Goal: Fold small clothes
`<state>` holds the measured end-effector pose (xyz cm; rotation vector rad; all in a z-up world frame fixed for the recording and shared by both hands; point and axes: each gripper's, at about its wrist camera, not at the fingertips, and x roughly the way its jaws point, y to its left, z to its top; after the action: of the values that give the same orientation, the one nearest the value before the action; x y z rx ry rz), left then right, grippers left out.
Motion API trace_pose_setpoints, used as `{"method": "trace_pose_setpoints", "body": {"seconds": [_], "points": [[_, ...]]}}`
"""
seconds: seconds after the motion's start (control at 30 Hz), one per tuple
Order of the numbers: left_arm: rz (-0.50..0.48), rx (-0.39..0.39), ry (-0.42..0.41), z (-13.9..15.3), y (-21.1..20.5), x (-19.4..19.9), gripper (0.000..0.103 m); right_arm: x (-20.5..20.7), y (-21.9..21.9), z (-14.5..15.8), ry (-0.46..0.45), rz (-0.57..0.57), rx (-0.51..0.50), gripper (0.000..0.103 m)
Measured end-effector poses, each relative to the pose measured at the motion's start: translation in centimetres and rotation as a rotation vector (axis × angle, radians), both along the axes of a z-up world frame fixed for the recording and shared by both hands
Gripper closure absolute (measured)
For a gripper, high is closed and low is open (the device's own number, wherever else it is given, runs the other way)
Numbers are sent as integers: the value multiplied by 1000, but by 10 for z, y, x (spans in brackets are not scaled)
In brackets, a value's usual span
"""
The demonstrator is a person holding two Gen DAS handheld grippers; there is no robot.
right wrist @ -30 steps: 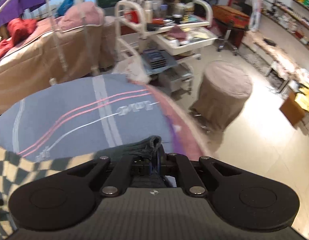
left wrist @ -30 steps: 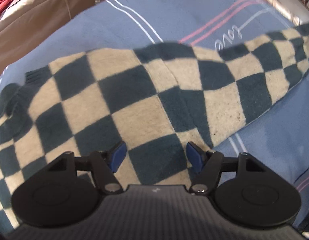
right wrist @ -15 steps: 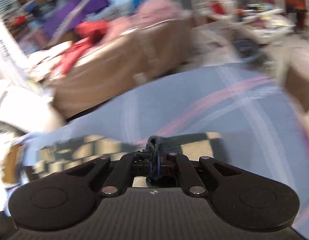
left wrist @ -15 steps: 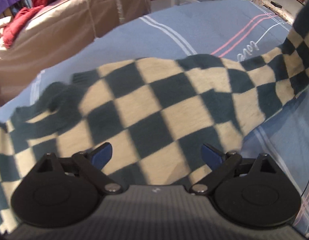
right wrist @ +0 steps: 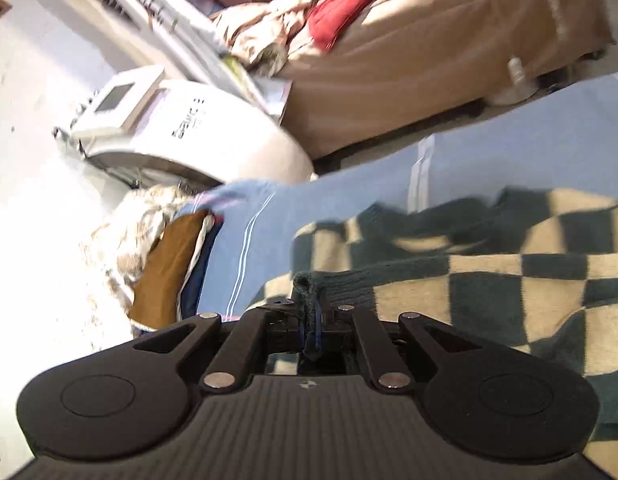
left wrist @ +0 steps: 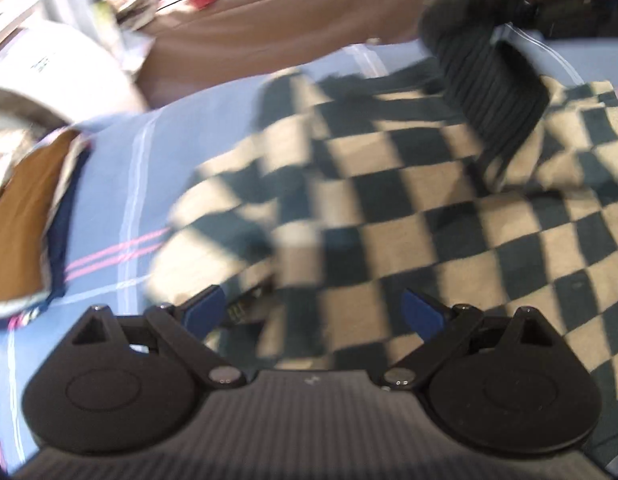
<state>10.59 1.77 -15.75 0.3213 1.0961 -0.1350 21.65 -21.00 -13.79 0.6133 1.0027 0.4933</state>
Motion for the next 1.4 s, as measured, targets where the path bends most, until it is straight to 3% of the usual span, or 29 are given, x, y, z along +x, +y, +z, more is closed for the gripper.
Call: {"method": "trace_pose_setpoints", "body": {"seconds": [0.13, 0.33, 0.6, 0.7, 0.8, 0.97, 1.03, 1.07, 1.1, 1.2, 1.4], "points": [[42, -4, -7, 5, 33, -7, 6, -9, 55, -20, 45, 42, 6, 95], [27, -24, -6, 0, 39, -9, 6, -13, 69, -39, 50, 36, -106, 91], [-13, -27, -10, -11, 21, -7, 6, -12, 74, -54, 38, -3, -186, 55], [-11, -35, -13, -10, 19, -4, 6, -17, 70, -49, 21, -13, -149, 49], [0, -80, -33, -5, 18, 3, 6, -28, 56, -35, -44, -32, -198, 44], [22, -200, -23, -15, -8, 39, 10, -61, -12, -36, -89, -104, -416, 44], [15, -160, -5, -33, -23, 55, 25, -72, -48, -43, -65, -154, -490, 46], [26, -142, -4, -40, -27, 62, 26, -76, -64, -48, -47, -174, -528, 51], [41, -127, -9, -46, -29, 66, 26, -80, -78, -53, -39, -190, -558, 58], [74, -56, -2, -62, -34, 75, 26, -91, -108, -66, -16, -207, -614, 60], [71, -12, 17, -79, -41, 80, 21, -98, -125, -86, 0, -215, -649, 66]]}}
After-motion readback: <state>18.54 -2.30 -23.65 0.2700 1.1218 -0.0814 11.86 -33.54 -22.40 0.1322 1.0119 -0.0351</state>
